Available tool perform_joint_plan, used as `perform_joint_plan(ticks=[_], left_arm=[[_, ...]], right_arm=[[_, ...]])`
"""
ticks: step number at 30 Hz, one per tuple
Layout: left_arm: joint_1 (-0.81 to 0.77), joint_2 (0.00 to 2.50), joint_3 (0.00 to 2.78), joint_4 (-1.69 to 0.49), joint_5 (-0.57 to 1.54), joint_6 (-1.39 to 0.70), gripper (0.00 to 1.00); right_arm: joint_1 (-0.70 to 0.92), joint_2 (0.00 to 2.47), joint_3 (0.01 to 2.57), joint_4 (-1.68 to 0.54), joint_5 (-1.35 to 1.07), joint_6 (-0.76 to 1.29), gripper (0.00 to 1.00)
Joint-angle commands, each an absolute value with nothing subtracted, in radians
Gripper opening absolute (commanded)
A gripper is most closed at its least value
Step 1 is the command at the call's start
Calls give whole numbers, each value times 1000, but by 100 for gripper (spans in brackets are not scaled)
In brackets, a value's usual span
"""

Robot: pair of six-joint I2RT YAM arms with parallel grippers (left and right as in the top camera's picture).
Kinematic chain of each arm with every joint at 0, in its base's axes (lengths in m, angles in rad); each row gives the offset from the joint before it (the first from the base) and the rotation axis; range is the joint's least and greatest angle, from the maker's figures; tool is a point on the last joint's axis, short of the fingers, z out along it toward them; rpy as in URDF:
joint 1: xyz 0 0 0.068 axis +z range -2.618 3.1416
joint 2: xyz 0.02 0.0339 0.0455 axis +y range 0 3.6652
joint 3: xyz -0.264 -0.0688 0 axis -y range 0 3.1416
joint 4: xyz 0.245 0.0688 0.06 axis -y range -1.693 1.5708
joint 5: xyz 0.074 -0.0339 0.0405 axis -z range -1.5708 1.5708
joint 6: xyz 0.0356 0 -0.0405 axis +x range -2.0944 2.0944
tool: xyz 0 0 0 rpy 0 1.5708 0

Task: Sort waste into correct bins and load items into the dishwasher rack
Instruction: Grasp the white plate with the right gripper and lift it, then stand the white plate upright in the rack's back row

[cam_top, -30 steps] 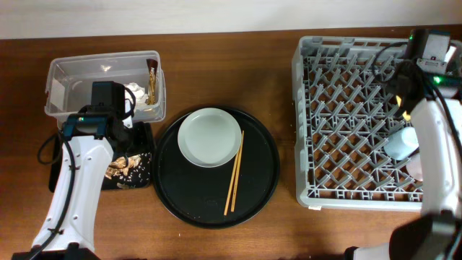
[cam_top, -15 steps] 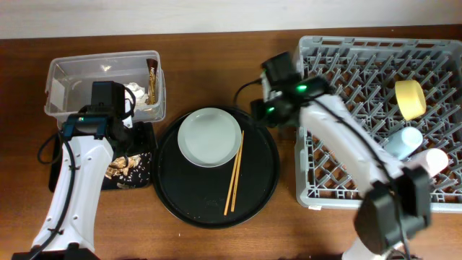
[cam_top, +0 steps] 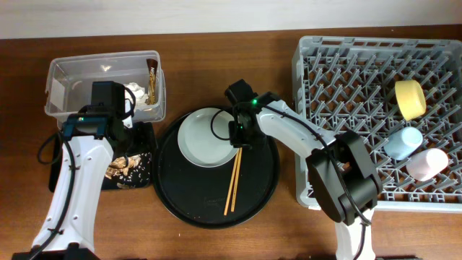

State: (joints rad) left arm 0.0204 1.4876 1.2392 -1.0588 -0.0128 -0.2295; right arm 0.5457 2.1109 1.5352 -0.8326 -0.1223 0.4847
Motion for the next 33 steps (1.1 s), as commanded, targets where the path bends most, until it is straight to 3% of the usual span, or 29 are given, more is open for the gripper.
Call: perform_joint_plan(ticks=[1, 14, 24, 29, 33], left_arm=[[25, 1476, 1245, -1060, -22, -235, 83], [25, 1476, 1245, -1060, -22, -235, 83], [25, 1476, 1245, -1060, -23, -235, 83], [25, 1476, 1245, -1059, -23, -235, 83], [25, 1476, 1245, -1060, -22, -235, 83]], right_arm=[[559, 2123, 1534, -833, -124, 546, 31], [577, 2135, 1531, -838, -123, 585, 4], [539, 2028, 1543, -840, -94, 563, 4], [432, 1763, 1544, -879, 88, 432, 4], [300, 1584, 1543, -881, 425, 283, 4]])
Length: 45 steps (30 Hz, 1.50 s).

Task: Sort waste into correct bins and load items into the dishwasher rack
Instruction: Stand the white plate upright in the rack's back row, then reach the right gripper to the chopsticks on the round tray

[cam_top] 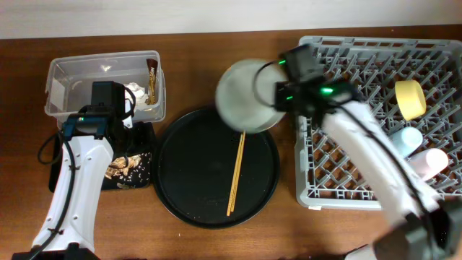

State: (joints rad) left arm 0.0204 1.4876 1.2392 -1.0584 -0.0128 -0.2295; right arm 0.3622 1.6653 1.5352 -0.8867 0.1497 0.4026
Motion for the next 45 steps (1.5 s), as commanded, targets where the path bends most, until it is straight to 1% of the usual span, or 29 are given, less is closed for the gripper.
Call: perform_joint_plan(ticks=[1, 5, 8, 12, 14, 21, 23, 26, 28, 29, 30, 31, 32, 36, 38, 40, 42, 44, 45], left_arm=[[25, 1476, 1245, -1060, -22, -236, 83], [25, 1476, 1245, -1059, -23, -235, 83], [25, 1476, 1245, -1059, -23, -235, 83], [25, 1476, 1245, -1059, -23, -235, 83], [25, 1476, 1245, -1059, -22, -235, 83], [25, 1476, 1245, -1059, -22, -236, 83], [25, 1476, 1245, -1059, -22, -236, 83], [25, 1476, 1245, -1059, -22, -236, 83], [25, 1476, 1245, -1059, -22, -236, 83], [25, 1476, 1245, -1059, -22, -236, 84], [25, 1476, 1245, -1059, -22, -235, 84], [25, 1476, 1245, -1059, -22, -235, 84], [25, 1476, 1245, -1059, -22, -235, 84], [24, 1476, 1245, -1055, 3, -235, 84], [14, 1476, 1245, -1038, 69, -235, 84], [-39, 1476, 1245, -1013, 75, -235, 83], [-97, 1479, 1245, -996, 74, -235, 83], [-177, 1491, 1245, -981, 56, -235, 84], [-193, 1497, 1245, -981, 56, -235, 84]], right_arm=[[258, 1552, 1543, -856, 558, 235, 4], [143, 1534, 1543, -708, 866, 41, 4], [61, 1544, 1543, -598, 979, -23, 4], [-40, 1594, 1543, -560, 984, -23, 4], [-65, 1644, 1543, -560, 980, -22, 4], [-44, 1845, 1543, -603, 950, 10, 4], [-32, 1867, 1543, -640, 913, 65, 4], [-4, 1856, 1543, -680, 857, 66, 5], [14, 1819, 1543, -735, 839, 117, 18], [20, 1775, 1543, -765, 767, 138, 29], [19, 1727, 1543, -786, 679, 148, 45], [19, 1703, 1543, -798, 636, 148, 50], [19, 1649, 1543, -832, 551, 148, 59], [19, 1464, 1543, -1056, 279, 201, 67], [19, 1423, 1543, -1177, 118, 200, 75], [19, 1421, 1543, -1300, 48, 200, 84], [20, 1423, 1543, -1374, 11, 199, 84], [20, 1423, 1543, -1380, -93, 187, 84], [20, 1426, 1543, -1380, -147, 184, 84]])
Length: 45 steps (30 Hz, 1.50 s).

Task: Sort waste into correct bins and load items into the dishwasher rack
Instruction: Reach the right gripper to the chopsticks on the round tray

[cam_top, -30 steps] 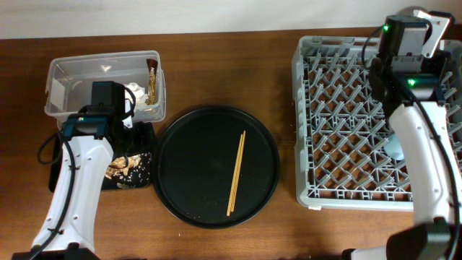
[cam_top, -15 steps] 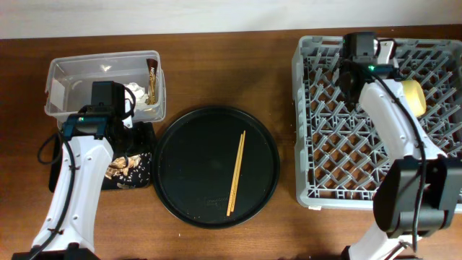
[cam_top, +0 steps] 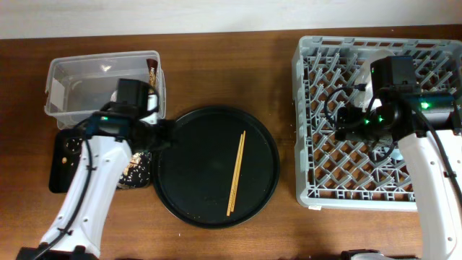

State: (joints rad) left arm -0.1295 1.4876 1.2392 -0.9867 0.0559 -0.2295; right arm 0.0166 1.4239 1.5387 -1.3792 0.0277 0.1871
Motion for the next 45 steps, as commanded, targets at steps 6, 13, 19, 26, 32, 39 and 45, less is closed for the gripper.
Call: perform_joint_plan(ticks=[6, 13, 19, 26, 32, 39, 45], left_arm=[[-220, 1526, 1245, -1019, 17, -235, 84], [-220, 1526, 1245, -1035, -1, -235, 92], [-148, 1526, 1245, -1061, -31, -235, 97], [-58, 1526, 1245, -1086, -30, -235, 97], [-58, 1526, 1245, -1086, -30, -235, 97], [-58, 1526, 1245, -1086, -30, -235, 98], [-58, 1526, 1245, -1087, -30, -235, 98]], right_arm=[[227, 1494, 1541, -1372, -277, 200, 84], [513, 1725, 1523, -1240, -273, 396, 83], [658, 1911, 1460, -1123, -174, 542, 82], [661, 1938, 1320, -975, -60, 677, 77], [661, 1938, 1221, -843, -47, 715, 77], [661, 1938, 1221, -844, -41, 746, 76], [661, 1938, 1220, -843, 33, 837, 71]])
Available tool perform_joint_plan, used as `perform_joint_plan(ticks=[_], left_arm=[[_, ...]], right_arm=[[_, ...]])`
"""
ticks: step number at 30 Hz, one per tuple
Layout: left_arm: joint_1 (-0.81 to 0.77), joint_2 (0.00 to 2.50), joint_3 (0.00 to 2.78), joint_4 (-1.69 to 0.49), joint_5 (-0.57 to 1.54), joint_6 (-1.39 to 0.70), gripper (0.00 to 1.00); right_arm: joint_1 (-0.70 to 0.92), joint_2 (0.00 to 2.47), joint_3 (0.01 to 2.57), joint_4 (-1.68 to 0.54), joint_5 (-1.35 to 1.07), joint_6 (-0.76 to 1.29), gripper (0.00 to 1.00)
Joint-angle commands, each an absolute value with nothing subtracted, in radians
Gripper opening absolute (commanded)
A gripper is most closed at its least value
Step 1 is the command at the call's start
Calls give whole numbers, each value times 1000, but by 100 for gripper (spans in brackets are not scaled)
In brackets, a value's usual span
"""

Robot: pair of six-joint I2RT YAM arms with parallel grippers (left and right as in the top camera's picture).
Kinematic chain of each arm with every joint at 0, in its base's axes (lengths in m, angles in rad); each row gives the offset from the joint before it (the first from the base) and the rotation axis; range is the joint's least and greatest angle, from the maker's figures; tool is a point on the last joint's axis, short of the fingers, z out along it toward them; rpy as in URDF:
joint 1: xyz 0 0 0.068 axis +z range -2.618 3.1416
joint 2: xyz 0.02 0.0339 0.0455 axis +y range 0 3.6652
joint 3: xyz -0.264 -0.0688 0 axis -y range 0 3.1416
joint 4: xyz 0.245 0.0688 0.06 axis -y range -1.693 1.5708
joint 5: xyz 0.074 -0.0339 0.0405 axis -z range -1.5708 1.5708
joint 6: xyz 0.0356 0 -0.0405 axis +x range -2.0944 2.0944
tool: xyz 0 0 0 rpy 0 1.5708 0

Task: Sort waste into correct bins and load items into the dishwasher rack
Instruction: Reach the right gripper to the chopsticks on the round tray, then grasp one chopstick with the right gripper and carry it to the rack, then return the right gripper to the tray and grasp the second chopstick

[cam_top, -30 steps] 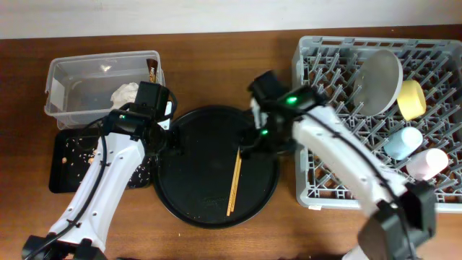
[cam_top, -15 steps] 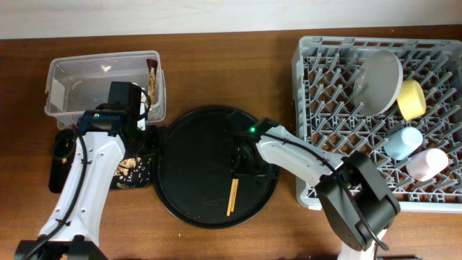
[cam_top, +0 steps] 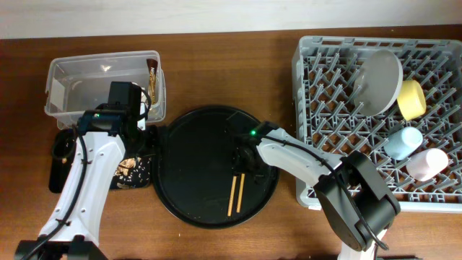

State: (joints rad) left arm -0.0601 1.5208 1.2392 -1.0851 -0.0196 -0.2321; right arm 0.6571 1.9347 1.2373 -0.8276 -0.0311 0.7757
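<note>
A pair of wooden chopsticks [cam_top: 235,195] lies on the round black tray [cam_top: 195,180]. Their upper half is hidden under my right gripper [cam_top: 242,157], which hangs low over them; its fingers are covered by the wrist. A white plate [cam_top: 380,81] stands on edge in the back of the grey dishwasher rack [cam_top: 339,166]. My left gripper [cam_top: 141,123] sits between the clear bin [cam_top: 72,90] and the black bin [cam_top: 61,170], with its fingers hidden as well.
A yellow cup [cam_top: 411,100], a blue cup [cam_top: 403,142] and a pink cup [cam_top: 427,162] lie at the rack's right side. The clear bin holds wrappers [cam_top: 151,79]. Food scraps [cam_top: 130,167] lie in the black bin.
The plate has been let go and now stands in the rack. My right gripper has moved from the rack to the tray, over the chopsticks. The left gripper has pulled back from the tray's edge.
My right gripper was at the rim of the white plate on the tray. Then it held the plate in the air by the rack, then over the rack. Now the plate stands there and the gripper is at the chopsticks. The left gripper stayed near the bins.
</note>
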Motion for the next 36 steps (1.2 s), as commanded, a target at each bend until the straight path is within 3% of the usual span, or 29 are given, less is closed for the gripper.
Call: perform_joint_plan(ticks=[1, 3, 4, 6, 7, 14, 22, 25, 30, 36], left_arm=[[-58, 1526, 1245, -1087, -30, -235, 97], [-58, 1526, 1245, -1086, -30, -235, 98], [-58, 1526, 1245, -1087, -30, -235, 98], [-58, 1526, 1245, -1087, -30, -235, 98], [-58, 1526, 1245, -1087, -30, -235, 98], [-58, 1526, 1245, -1087, -30, -235, 98], [-58, 1526, 1245, -1087, -30, -235, 98], [-58, 1526, 1245, -1087, -30, -235, 97], [-58, 1526, 1245, -1087, -30, -235, 98], [-58, 1526, 1245, -1087, -22, -235, 98]], right_arm=[[661, 1938, 1220, -846, 35, 840, 71], [661, 1938, 1217, -849, 35, 840, 70], [661, 1938, 1214, -850, 34, 840, 63], [661, 1938, 1213, -854, 30, 840, 35], [661, 1938, 1214, -856, 21, 840, 28], [661, 1938, 1214, -813, -115, 847, 4], [611, 1807, 1322, -855, -104, 741, 4], [520, 1698, 1368, -937, -93, 574, 4], [237, 1567, 1375, -1106, -94, 262, 4], [117, 1624, 1362, -1172, -93, 159, 4]])
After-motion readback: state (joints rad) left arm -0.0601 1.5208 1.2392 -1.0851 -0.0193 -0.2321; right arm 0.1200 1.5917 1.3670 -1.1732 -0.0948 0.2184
